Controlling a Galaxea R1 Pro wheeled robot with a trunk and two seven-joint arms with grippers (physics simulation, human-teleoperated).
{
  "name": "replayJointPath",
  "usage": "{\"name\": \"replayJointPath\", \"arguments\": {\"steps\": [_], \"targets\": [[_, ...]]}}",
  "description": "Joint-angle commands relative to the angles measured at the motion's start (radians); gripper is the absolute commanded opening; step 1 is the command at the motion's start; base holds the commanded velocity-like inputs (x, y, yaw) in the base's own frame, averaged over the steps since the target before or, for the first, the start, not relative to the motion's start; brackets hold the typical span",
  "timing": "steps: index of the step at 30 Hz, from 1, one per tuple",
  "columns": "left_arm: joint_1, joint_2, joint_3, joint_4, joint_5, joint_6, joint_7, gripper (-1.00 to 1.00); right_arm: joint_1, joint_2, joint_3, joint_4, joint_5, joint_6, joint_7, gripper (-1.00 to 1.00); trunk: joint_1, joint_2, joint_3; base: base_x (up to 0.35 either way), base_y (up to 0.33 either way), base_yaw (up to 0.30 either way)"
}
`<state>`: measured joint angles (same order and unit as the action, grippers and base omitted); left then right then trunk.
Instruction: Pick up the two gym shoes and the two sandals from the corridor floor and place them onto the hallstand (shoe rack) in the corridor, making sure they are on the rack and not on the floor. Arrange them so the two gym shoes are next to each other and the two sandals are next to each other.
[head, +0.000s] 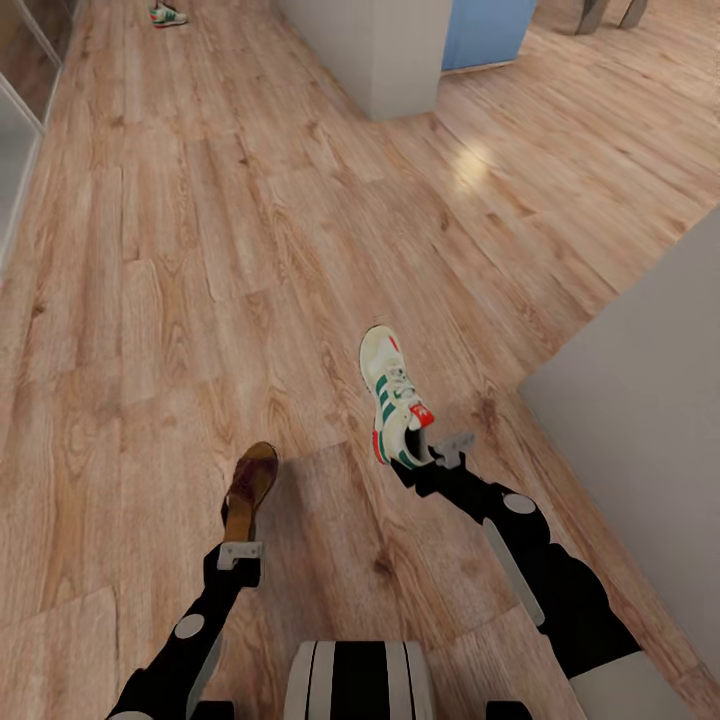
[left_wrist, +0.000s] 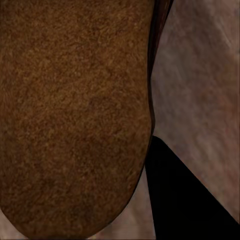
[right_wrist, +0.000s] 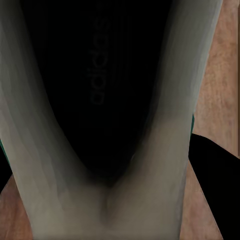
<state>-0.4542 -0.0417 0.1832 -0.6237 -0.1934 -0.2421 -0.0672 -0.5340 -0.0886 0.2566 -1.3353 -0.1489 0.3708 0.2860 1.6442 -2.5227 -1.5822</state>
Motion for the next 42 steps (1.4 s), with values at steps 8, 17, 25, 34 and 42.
{"name": "replayJointPath", "arguments": {"steps": [8,17,25,34,42], "targets": [[0.089,0.097,0.032,0.0,0.056,-0.009,-0.002,-1.0,0.014,-0.002,0.001,-0.001,-0.007,-0.064,-0.003,-1.0,-0.004,0.002,0.042,0.0,0.0,-0.053],[0.162,0.09,0.107,0.015,0.075,-0.076,-0.005,-1.0,0.081,-0.002,0.001,0.105,0.021,-0.153,-0.025,-1.0,-0.008,0.004,0.091,0.0,0.0,-0.007],[0.232,0.073,0.112,0.025,0.08,-0.198,-0.003,-1.0,0.197,-0.001,0.001,0.239,0.058,-0.333,-0.19,-1.0,-0.011,0.006,0.134,0.0,0.0,0.0],[0.366,0.07,0.107,-0.046,0.077,-0.22,-0.006,-1.0,0.298,-0.002,0.001,0.467,0.088,-0.552,-0.233,-1.0,-0.015,0.008,0.183,0.0,0.0,0.0],[0.401,0.059,0.109,-0.044,0.081,-0.221,-0.005,-1.0,0.311,0.008,0.008,0.732,0.159,-0.764,-0.379,-1.0,-0.019,0.01,0.227,0.0,0.0,0.0]]}}
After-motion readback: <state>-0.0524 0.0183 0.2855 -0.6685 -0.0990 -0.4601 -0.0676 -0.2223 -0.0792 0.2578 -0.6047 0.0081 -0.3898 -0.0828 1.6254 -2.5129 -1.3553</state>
